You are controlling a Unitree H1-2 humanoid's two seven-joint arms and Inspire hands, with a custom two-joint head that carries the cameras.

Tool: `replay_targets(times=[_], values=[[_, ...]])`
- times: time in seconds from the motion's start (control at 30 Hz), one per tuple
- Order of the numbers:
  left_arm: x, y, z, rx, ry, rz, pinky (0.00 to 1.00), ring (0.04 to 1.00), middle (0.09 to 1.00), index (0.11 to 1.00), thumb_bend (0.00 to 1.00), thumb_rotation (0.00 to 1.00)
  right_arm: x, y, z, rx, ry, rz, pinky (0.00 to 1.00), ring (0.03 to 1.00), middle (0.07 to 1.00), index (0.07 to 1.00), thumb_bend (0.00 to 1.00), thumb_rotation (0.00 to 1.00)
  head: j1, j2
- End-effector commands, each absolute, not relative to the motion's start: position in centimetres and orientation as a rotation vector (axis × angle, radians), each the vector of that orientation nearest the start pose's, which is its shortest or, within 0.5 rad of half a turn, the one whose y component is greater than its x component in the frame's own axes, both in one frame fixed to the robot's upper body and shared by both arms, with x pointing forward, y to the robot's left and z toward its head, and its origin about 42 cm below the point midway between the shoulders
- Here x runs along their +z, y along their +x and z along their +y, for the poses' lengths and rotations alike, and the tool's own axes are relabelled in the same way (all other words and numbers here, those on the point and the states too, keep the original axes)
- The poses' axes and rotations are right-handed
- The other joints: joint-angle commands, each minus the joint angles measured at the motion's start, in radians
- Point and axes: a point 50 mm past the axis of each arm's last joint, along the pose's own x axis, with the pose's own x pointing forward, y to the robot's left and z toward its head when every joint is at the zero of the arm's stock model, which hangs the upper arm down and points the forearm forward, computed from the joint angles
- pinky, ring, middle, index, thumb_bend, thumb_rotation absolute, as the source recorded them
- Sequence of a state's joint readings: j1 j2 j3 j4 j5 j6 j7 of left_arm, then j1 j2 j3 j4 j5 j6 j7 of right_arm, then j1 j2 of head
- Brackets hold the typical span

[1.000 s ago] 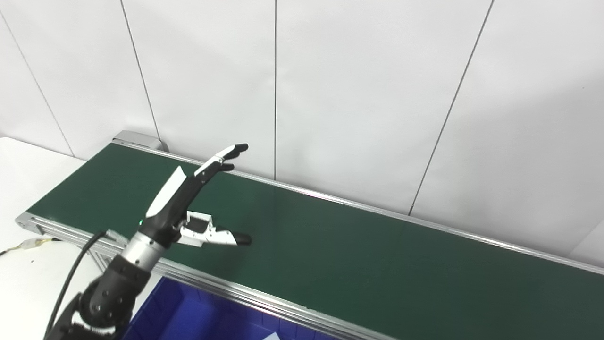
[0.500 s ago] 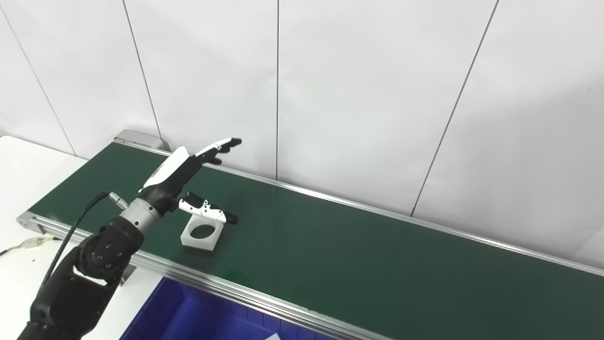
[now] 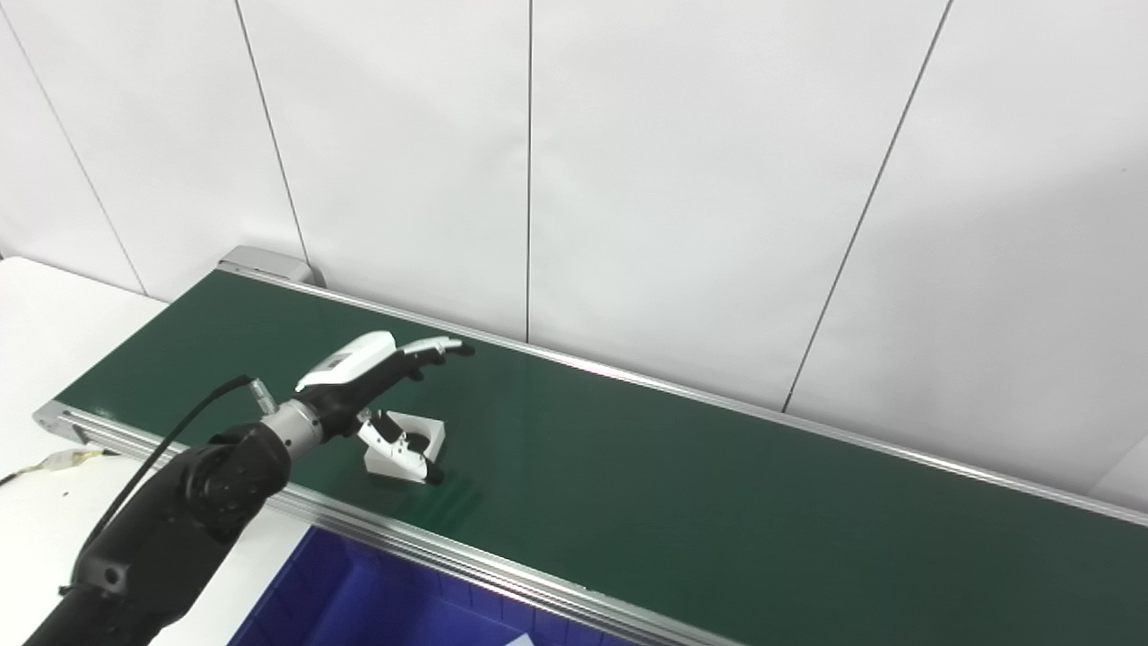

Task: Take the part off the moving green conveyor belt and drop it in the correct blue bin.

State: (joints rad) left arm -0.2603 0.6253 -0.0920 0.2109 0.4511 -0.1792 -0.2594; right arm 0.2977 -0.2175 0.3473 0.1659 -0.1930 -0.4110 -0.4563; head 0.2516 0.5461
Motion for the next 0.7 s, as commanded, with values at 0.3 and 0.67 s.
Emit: replay_targets(times=[0.3, 0.67], values=[[17.4, 38.4, 37.9, -0.329, 1.196, -0.060, 0.81, 0.904, 0.954, 0.898, 0.95, 0.16, 2.8, 15.1, -22.1, -0.070, -0.268, -0.112, 0.99, 0.919, 0.923, 1.000, 0.69, 0.73, 0.004, 0.008], [16.5, 39.7, 37.2, -0.315, 1.336, -0.056, 0.86, 0.922, 0.955, 0.899, 0.88, 0.12, 3.0, 14.8, -22.0, -0.087, -0.257, -0.116, 0.97, 0.905, 0.901, 0.999, 0.69, 0.74, 0.010, 0.015]])
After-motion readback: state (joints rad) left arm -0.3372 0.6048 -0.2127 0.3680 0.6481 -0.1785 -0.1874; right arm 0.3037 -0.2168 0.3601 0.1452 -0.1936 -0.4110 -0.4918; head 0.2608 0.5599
